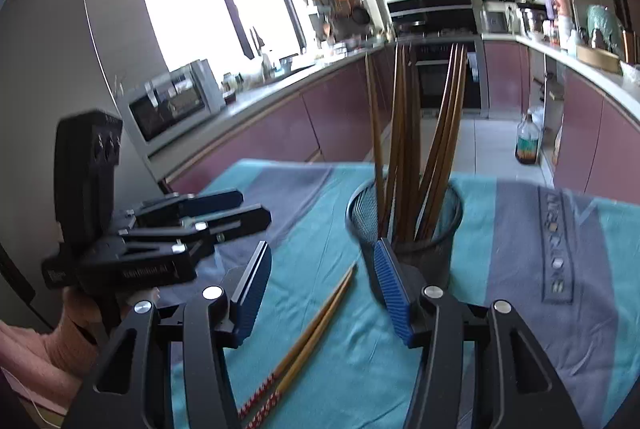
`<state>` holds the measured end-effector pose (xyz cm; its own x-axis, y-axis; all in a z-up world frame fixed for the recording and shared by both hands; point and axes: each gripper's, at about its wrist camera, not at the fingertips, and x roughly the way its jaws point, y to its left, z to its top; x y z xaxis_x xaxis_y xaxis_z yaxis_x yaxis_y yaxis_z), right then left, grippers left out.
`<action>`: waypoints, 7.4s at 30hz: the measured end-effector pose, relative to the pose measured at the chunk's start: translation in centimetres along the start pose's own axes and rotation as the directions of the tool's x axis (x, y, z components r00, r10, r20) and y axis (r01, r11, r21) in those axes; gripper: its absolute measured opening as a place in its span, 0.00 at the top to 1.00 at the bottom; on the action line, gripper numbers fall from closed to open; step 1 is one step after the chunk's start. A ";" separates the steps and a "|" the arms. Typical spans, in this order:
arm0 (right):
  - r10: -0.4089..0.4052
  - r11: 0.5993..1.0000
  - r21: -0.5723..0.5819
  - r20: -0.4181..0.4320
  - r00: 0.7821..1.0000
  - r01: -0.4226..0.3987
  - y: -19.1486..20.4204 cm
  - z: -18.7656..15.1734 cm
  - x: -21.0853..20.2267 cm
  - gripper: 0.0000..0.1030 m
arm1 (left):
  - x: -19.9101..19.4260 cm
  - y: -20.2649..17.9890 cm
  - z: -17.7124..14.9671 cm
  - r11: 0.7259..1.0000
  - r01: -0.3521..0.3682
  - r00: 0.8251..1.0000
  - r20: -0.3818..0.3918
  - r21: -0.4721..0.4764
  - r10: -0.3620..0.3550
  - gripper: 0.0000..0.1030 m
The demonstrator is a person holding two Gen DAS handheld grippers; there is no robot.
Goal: Organize utensils
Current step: 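Withdraw the left tool from the cup toward the remaining chopsticks, then lower the left tool and grasp a red-tipped chopstick on the cloth, then lift the chopstick upright with the left tool over the mesh cup, then lower the chopstick into the black mesh cup with the left tool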
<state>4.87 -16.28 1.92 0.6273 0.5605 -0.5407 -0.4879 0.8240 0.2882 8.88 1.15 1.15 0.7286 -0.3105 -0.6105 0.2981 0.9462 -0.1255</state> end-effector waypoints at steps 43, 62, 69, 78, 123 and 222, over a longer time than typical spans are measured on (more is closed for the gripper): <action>-0.122 0.992 -0.011 -0.276 0.953 0.124 1.3 -6.2 7.1 0.86 | 4.6 -0.7 -6.5 1.000 0.000 0.984 -0.179 0.006 0.001 0.41; -0.134 0.989 0.016 -0.270 0.954 0.144 -0.6 -6.1 6.6 0.89 | 8.6 -3.4 -5.9 0.998 0.039 0.967 -0.253 0.044 -0.027 0.67; -0.150 0.988 0.000 -0.263 0.953 0.156 -0.4 -6.0 7.1 0.89 | 8.6 -3.1 -5.9 0.999 0.025 0.967 -0.253 0.022 -0.018 0.84; -0.177 0.984 -0.028 -0.254 0.951 0.175 0.1 -5.9 7.6 0.89 | 8.6 -2.9 -5.7 1.000 0.013 0.967 -0.256 0.000 -0.013 0.87; -0.016 0.995 0.096 -0.167 0.986 0.032 -1.3 -4.7 3.3 0.95 | 4.0 -2.1 -4.7 0.995 0.074 0.981 -0.173 -0.067 -0.085 0.93; -0.058 0.998 -0.011 0.254 0.965 0.063 -0.8 6.9 -6.3 0.95 | -6.0 -2.1 7.6 0.971 0.235 0.953 0.205 -0.038 -0.222 0.93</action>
<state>5.46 -19.87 10.56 0.7884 0.5140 -0.3380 -0.4537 0.8569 0.2448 8.58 0.39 11.04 0.7547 -0.5249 -0.3935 0.4370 0.8496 -0.2952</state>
